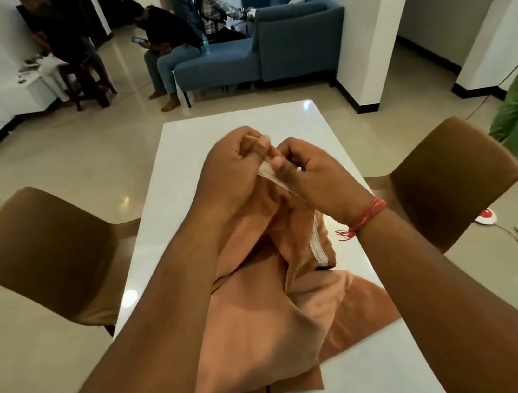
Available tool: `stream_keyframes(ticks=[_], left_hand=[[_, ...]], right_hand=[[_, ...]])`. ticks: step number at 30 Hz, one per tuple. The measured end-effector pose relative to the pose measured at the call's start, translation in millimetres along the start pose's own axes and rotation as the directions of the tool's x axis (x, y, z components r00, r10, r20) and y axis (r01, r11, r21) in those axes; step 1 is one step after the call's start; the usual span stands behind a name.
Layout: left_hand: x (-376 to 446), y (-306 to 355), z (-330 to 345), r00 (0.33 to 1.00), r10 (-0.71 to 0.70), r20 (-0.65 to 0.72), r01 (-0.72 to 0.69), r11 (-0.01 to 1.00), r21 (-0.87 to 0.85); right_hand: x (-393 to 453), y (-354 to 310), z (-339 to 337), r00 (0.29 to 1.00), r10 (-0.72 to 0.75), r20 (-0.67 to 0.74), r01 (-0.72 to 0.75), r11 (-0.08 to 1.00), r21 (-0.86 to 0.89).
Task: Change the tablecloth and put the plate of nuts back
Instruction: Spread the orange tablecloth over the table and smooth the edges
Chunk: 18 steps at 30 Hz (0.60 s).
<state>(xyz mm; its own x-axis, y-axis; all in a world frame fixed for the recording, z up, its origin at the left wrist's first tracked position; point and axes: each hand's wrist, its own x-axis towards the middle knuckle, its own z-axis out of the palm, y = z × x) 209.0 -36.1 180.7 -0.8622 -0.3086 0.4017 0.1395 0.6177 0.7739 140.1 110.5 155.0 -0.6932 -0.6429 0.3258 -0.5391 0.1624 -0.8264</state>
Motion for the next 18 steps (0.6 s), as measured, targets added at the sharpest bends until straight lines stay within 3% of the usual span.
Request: stream_keyframes(ticks=[2, 4, 8, 11, 12, 14, 16, 18], left_hand=[[3.7, -1.5, -0.5, 0.991, -0.064, -0.117, 0.056, 0.996, -0.067], [7.4, -10.9, -8.0, 0.947, -0.193, -0.257, 0.149, 0.972, -0.182], [6.9, -49.5, -32.2, 0.767, -0.413, -0.492, 0.305, 0.908, -0.286], [-7.5, -73.7, -35.8, 0.604, -0.574, -0.554, 0.437, 0.819, -0.372], [-12.5, -77.6, -34.4, 0.605, -0.567, -0.559, 0.478, 0.820, -0.315], [-16.6, -78.0, -28.7, 0.742, -0.470, -0.478, 0.452, 0.877, -0.160], [-17.1, -58.2, -16.4, 0.919, -0.349, -0.181, 0.347, 0.937, -0.046], [-13.9, -34.9, 2.6, 0.967, -0.198, 0.160, 0.186, 0.979, 0.086]], right_hand=[[-5.8, 14.0, 0.4, 0.971, 0.063, 0.233, -0.083, 0.993, 0.080], [-16.7, 38.6, -2.4, 0.915, 0.168, 0.366, -0.181, 0.983, 0.002], [-29.0, 89.6, -31.8, 0.902, 0.338, 0.270, -0.262, 0.923, -0.282], [-24.2, 108.1, -52.4, 0.935, 0.333, 0.121, -0.262, 0.879, -0.397], [-20.5, 108.9, -54.5, 0.949, 0.309, 0.069, -0.257, 0.879, -0.401], [-8.8, 96.3, -52.3, 0.977, 0.210, 0.018, -0.187, 0.903, -0.386], [7.2, 67.6, -41.8, 0.997, 0.061, 0.049, -0.040, 0.936, -0.349], [24.7, 32.6, -27.0, 0.990, -0.106, 0.095, 0.131, 0.936, -0.327]])
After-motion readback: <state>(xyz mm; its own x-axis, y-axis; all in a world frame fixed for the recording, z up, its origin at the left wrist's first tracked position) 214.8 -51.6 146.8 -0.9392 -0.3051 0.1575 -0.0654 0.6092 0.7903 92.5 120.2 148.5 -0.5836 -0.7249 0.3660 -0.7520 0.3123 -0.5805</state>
